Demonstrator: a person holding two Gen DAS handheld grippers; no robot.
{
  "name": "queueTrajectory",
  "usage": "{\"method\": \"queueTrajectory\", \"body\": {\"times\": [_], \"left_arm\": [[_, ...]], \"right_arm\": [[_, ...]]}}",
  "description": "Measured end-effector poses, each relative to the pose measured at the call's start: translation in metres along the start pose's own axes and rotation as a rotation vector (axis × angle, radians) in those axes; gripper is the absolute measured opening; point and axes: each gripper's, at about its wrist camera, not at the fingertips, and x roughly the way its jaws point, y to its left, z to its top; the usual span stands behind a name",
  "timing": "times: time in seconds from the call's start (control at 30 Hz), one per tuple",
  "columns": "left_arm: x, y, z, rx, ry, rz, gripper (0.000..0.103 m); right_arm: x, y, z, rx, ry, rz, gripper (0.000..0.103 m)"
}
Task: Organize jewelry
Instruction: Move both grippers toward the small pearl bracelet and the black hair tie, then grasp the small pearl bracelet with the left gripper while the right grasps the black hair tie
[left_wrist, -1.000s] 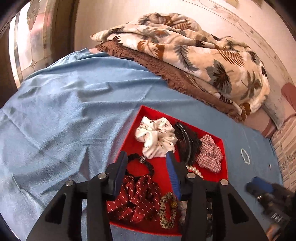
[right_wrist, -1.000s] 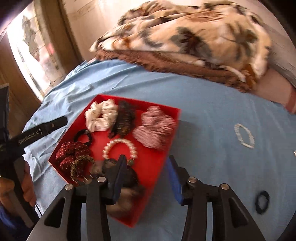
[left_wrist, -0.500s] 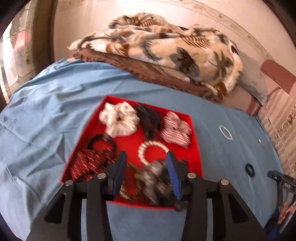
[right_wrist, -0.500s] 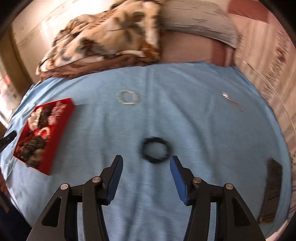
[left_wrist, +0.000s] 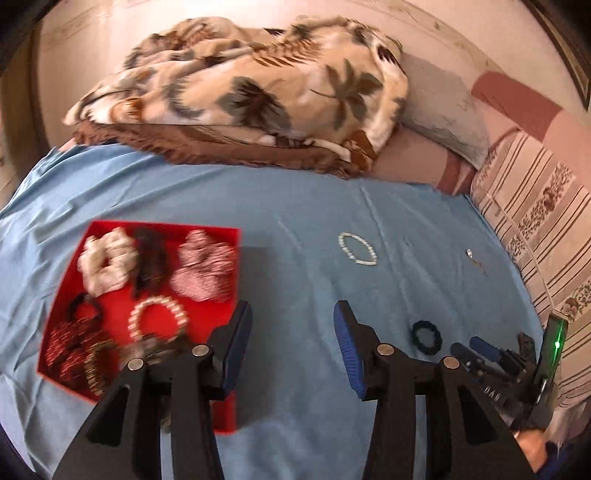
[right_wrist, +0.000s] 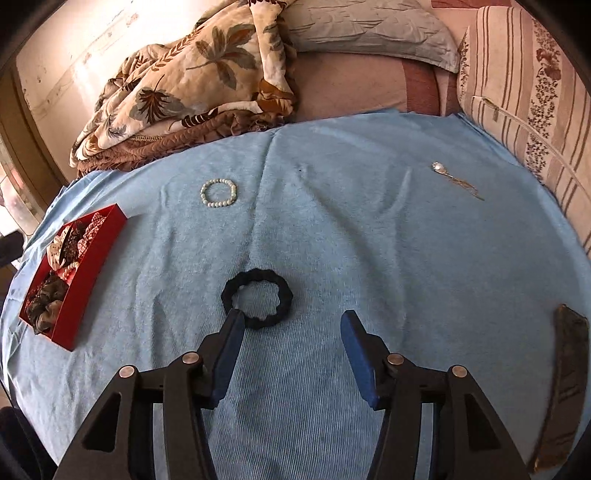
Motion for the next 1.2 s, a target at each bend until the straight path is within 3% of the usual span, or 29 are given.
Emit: {"method": "queueTrajectory", "body": {"times": [0.17, 0.57, 0.8, 0.9, 0.97, 1.03, 1.07, 1.1, 1.2], "left_arm": [[0.053, -0.039, 0.015, 0.080, 0.048, 0.044, 0.045], [0.180, -0.068, 0.062, 0.137, 0.168, 0.100, 0.045], [0.229, -0.072, 0.069, 0.146, 0.228, 0.104, 0.045], [0.235, -0.078, 0.074, 0.162, 0.210, 0.117, 0.045], [0.236, -0.082, 0.075, 0.164, 0.207, 0.115, 0.038], [0.234, -0.086, 0.073, 0.172, 0.203, 0.125, 0.012], [0.232, -0.089, 0.070, 0.185, 0.202, 0.132, 0.006], [0.230, -0.091, 0.068, 0.196, 0.202, 0.134, 0.006], [0.218, -0.091, 0.059, 0.196, 0.223, 0.098, 0.005]], "right_arm": [[0.014, 0.001, 0.006, -0.035, -0.042, 0.006, 0.059], [0.029, -0.003, 0.015, -0.027, -0.036, 0.060, 0.059], [0.041, -0.004, 0.018, -0.018, -0.006, 0.066, 0.059], [0.047, -0.003, 0.019, -0.017, 0.008, 0.071, 0.058], [0.051, -0.002, 0.021, -0.017, 0.020, 0.073, 0.047], [0.056, -0.001, 0.021, -0.018, 0.034, 0.070, 0.038], [0.057, 0.000, 0.021, -0.021, 0.033, 0.069, 0.031], [0.057, 0.000, 0.022, -0.022, 0.038, 0.076, 0.021], [0.057, 0.001, 0.021, -0.026, 0.045, 0.082, 0.016]]}}
